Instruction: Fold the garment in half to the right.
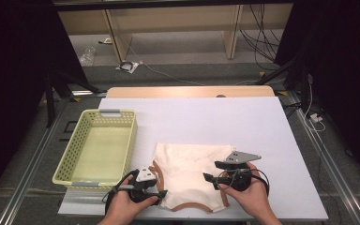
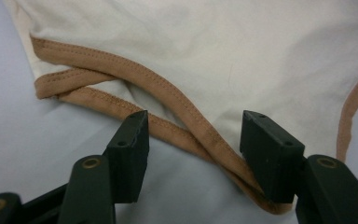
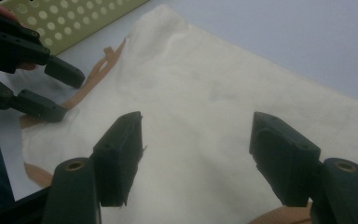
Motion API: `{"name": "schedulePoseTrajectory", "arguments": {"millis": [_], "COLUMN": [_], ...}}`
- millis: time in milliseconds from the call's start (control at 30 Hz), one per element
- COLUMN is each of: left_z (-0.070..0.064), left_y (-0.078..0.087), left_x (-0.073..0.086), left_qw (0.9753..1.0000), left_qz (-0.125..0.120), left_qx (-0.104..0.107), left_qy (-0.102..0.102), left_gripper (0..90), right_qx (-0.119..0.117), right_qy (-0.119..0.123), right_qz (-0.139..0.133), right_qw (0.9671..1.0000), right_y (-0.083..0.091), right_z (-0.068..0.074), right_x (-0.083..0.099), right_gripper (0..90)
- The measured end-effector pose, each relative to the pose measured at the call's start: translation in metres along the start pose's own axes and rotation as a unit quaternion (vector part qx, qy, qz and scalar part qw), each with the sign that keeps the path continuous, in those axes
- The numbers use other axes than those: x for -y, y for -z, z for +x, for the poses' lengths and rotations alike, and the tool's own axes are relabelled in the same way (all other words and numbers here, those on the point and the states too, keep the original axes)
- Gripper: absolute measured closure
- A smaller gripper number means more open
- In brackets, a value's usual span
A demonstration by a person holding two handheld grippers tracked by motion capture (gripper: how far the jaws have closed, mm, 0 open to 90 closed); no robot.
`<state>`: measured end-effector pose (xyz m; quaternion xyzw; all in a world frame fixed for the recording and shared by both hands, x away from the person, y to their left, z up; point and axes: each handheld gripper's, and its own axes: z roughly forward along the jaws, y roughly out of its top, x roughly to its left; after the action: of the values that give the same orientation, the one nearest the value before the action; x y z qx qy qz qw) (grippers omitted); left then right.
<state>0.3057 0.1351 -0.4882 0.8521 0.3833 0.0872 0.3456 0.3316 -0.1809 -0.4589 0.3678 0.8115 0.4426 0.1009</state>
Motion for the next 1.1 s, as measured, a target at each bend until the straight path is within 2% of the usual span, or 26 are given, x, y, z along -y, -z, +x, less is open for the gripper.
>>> {"name": "schedulePoseTrajectory", "arguments": {"millis": [167,433,700,1100], "left_z": [0.0,-0.001,-0.002,-0.002], "left_y": [0.0,0.0,0.0,0.0], "left_x": [0.0,0.001,0.002,0.002], "left_qw": [1.0,1.0,1.0,1.0], "left_qz": [-0.001,-0.001,-0.003,-0.005], "left_qx": [0.002,-0.001,0.0,0.002], "left_qy": [0.0,-0.008,-0.008,-0.009], "left_gripper": [43.2,43.1,42.5,42.2], "right_qx": [-0.001,-0.011,-0.016,-0.021], "right_qy": [0.008,0.032,0.039,0.049], "right_qz": [-0.005,-0.009,-0.005,-0.001], "right_qw": [1.0,0.9994,0.9991,0.9986], "right_y": [-0.006,-0.032,-0.053,-0.073], "right_z": [0.002,0.008,0.01,0.011], "right_x": [-0.014,-0.043,-0.064,-0.088], "right_gripper": [35.2,35.2,35.1,34.3]}}
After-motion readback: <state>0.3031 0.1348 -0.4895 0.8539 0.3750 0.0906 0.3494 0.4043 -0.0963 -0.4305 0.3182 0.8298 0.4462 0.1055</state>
